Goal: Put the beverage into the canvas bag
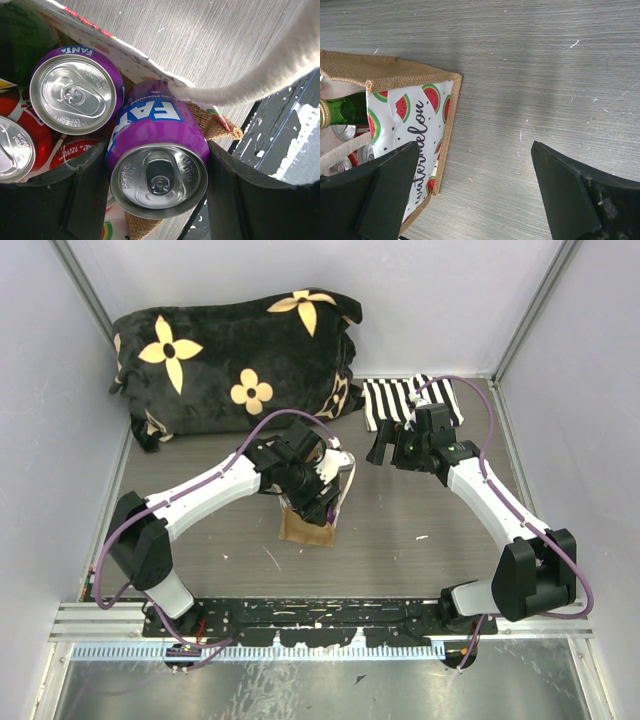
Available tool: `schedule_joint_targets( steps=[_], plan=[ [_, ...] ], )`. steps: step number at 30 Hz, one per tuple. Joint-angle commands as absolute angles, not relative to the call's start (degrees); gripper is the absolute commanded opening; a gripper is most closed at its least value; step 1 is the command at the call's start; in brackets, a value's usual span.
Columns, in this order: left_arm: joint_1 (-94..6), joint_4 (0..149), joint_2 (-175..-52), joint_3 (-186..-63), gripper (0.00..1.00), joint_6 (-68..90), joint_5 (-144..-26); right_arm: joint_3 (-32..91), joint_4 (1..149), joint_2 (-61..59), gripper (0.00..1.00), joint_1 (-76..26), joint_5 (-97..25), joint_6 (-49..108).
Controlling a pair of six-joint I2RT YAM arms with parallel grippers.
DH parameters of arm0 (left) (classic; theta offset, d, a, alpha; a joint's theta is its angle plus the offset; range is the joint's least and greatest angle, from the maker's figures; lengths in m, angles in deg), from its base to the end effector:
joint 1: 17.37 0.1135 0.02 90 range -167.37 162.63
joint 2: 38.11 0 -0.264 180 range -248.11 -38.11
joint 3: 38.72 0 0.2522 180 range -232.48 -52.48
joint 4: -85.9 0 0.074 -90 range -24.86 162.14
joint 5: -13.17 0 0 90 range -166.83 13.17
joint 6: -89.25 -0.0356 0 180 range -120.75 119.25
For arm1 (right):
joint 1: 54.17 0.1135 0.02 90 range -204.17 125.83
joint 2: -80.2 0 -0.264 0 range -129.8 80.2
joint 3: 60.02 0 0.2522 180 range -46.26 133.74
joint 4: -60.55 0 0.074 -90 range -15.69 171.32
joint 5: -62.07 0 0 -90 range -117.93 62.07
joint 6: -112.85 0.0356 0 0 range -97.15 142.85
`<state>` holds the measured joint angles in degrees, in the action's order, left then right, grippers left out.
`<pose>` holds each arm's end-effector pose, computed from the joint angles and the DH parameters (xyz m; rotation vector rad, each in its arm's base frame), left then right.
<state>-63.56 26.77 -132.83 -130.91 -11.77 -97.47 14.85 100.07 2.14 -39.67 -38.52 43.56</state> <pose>0.2295 -0.2574 0.2710 1.4015 2.3108 -0.6746 0.2862 0.0808 0.2838 0.0322 2.3587 0.5203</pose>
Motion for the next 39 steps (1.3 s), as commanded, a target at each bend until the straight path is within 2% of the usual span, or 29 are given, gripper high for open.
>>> schedule_joint_targets(
  steps=[1, 9, 22, 39],
  plan=[
    [-64.3, 26.6, -135.7, -126.9, 0.0, -12.9, -92.3, 15.7, 98.8, 3.1, 1.0, -39.9, -38.9, 43.2],
    [-64.3, 25.9, -136.1, -126.6, 0.0, -13.8, -89.5, 16.2, 98.8, 2.6, 1.0, -39.8, -38.9, 43.2],
    [-63.4, 17.6, -130.6, -136.5, 0.0, -11.7, -98.8, 16.2, 98.5, 1.9, 1.0, -39.9, -39.6, 43.5],
    [-61.9, 14.2, -130.5, -141.6, 0.0, -6.6, -107.2, 16.8, 98.9, 1.6, 1.0, -39.9, -40.0, 43.4]
  ],
)
